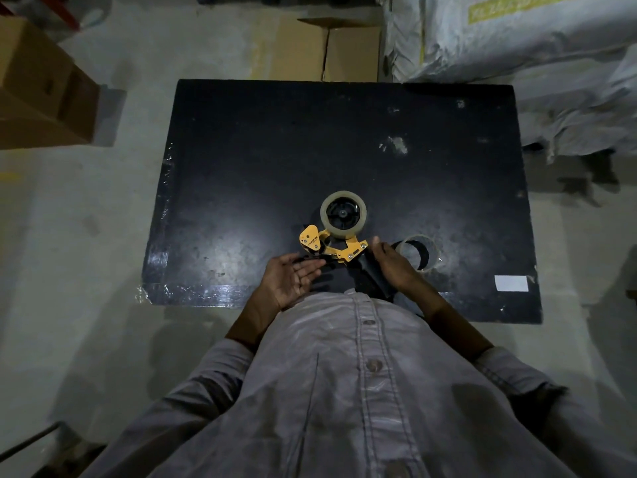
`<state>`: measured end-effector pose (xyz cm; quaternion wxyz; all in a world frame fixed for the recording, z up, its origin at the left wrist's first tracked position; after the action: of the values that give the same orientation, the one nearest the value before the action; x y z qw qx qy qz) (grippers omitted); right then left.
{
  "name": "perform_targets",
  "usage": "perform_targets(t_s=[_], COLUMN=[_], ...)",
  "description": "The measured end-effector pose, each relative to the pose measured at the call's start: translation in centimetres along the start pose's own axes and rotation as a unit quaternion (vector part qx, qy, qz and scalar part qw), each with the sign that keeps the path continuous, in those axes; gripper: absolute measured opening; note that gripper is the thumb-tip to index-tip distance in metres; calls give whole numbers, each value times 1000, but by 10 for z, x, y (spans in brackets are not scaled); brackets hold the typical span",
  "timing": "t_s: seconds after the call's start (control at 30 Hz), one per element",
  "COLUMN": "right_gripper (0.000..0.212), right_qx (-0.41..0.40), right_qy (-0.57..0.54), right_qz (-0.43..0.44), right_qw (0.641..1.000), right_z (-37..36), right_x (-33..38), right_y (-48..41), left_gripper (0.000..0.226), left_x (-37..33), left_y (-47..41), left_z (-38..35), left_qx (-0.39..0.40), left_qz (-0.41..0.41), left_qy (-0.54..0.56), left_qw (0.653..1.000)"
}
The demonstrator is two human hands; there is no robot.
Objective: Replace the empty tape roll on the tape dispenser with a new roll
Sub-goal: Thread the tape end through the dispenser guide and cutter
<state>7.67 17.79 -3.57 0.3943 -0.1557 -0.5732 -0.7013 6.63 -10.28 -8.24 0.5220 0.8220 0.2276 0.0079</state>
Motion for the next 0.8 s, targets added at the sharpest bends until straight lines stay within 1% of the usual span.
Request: perform_targets(t_s=[0.07, 0.1, 0.17, 0.23, 0.3, 0.33, 0.4, 0.47, 0.53, 0.6, 0.67, 0.73, 0.77, 0.8], right_gripper=[78, 76, 74, 83, 98, 102, 100, 103, 99, 96, 102, 118, 121, 118], right_qx=[-10, -17, -26, -22, -5, 9, 31, 32, 46, 85, 125, 169, 184, 196], right_qy=[-2, -8, -18, -22, -4, 11, 26, 17, -27, -87, -125, -177, -202, -227], right_qz=[2, -2, -11, -17, -14, -13, -26, -52, -64, -79, -105, -123, -124, -127], right_qw=[1000, 1000, 999, 999, 1000, 1000, 999, 998, 997, 989, 979, 962, 954, 945], right_z=[6, 9, 15, 16, 13, 11, 5, 2, 0, 1, 1, -1, -3, -5], right_x=[-2, -3, -6, -7, -6, -6, -5, 3, 12, 17, 20, 17, 15, 10], right_y=[-2, -4, -6, -6, -7, -9, -13, -12, -10, -9, -9, -10, -12, -17], left_gripper=[59, 55, 35, 17, 19, 22, 28, 29, 27, 24, 22, 21, 20, 20], left_x=[-1, -1, 1, 3, 3, 2, 1, 0, 0, -1, -2, -3, -3, -4], left_y=[-2, -3, -3, -3, -2, -2, -1, 1, 2, 4, 6, 7, 7, 7], left_z=[0, -1, -2, -2, -2, -3, -4, -5, -6, -6, -7, -7, -6, -6], left_qx=[-8, -15, -26, -35, -43, -49, -63, -77, -90, -97, -101, -108, -111, -116], left_qz=[-9, -14, -23, -21, -14, -9, 4, 18, 29, 34, 35, 34, 32, 30], left_qy=[-24, -35, -43, -42, -43, -49, -75, -106, -125, -134, -141, -139, -134, -128], left_qw=[1000, 999, 998, 998, 998, 998, 995, 991, 988, 986, 984, 984, 984, 985])
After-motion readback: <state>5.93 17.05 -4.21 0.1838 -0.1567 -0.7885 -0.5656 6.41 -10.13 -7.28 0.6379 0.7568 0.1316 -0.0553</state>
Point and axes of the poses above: each hand's wrist, its own y-axis away from the middle knuckle, its own z-axis out of the back of the hand, x = y × z, the point moved 1 cm from there along -y, towards the middle knuckle, and after that the axes turned 7 degrees about -y, right-handed, at the moved point
